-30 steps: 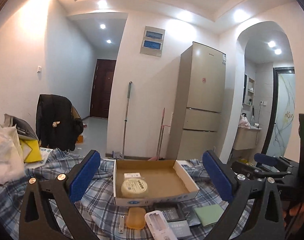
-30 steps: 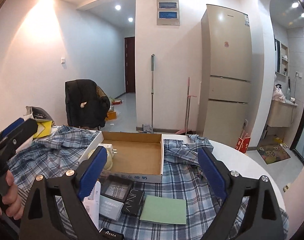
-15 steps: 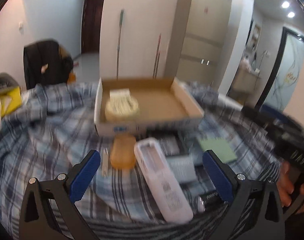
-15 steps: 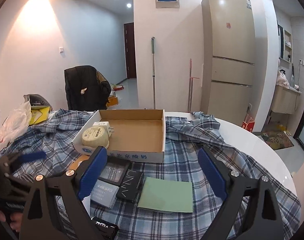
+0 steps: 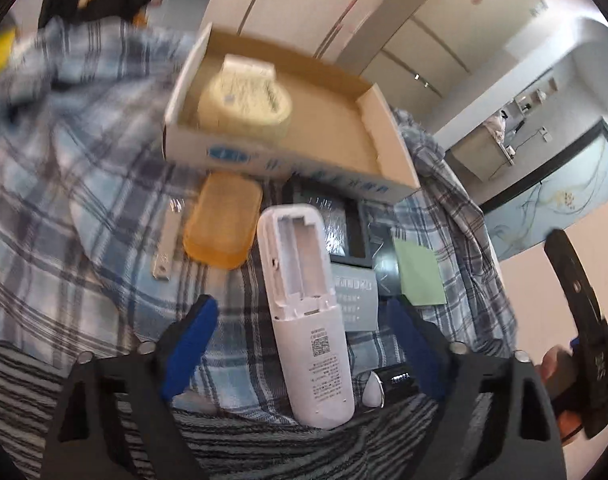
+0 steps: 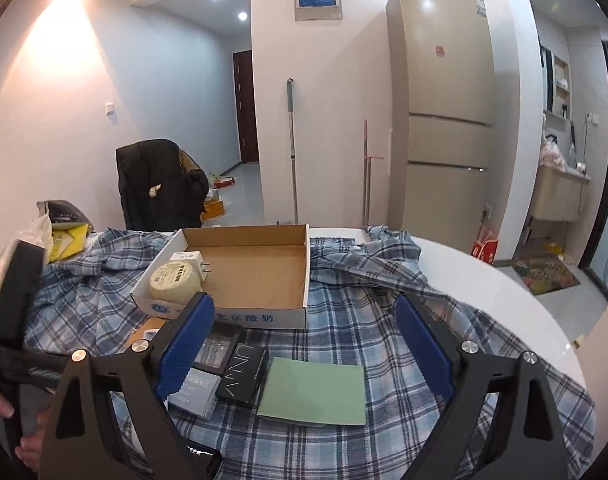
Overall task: Organize rigid objects
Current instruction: 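Withdraw both tools from the box back over the table, then grasp the white remote control with the left tool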
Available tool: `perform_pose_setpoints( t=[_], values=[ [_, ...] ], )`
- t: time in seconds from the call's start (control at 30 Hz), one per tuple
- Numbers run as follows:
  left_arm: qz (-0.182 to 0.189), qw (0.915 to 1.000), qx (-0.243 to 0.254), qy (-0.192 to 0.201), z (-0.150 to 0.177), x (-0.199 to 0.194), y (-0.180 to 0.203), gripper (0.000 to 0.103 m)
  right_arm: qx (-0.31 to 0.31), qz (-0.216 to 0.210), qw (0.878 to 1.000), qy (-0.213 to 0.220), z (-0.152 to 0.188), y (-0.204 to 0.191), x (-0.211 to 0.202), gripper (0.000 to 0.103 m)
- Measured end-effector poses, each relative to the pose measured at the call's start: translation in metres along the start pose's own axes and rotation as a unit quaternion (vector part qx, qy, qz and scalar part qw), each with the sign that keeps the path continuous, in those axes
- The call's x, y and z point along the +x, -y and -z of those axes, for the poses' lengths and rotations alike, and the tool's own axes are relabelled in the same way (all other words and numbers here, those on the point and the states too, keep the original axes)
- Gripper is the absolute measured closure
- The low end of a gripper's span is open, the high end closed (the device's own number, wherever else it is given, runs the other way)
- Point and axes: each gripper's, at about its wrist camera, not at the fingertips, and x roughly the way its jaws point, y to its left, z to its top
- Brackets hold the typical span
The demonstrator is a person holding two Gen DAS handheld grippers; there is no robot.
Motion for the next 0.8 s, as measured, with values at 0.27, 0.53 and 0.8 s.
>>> perform_pose_setpoints(
  t=[0.27,0.53,0.8],
  values=[
    [0.014,0.9997,-0.02,0.008,-0.017,0.012,0.004,0.027,0.0,-0.019,1.0,-0.017,0.003,-0.003,0.006,0.012],
    [0.047,0.9977,-0.043,-0.02,-0.023,0.027,-0.012,0.061,-0.018,-0.021,0.999,-0.029,0.008,-0.012,0.01,0.012],
    [-0.009,0.9999,0.007,0.008,-0.018,0.006,0.004,0.072,-0.029,-0.012,0.999,-0.03,0.01,-0.016,0.012,0.012]
  ],
)
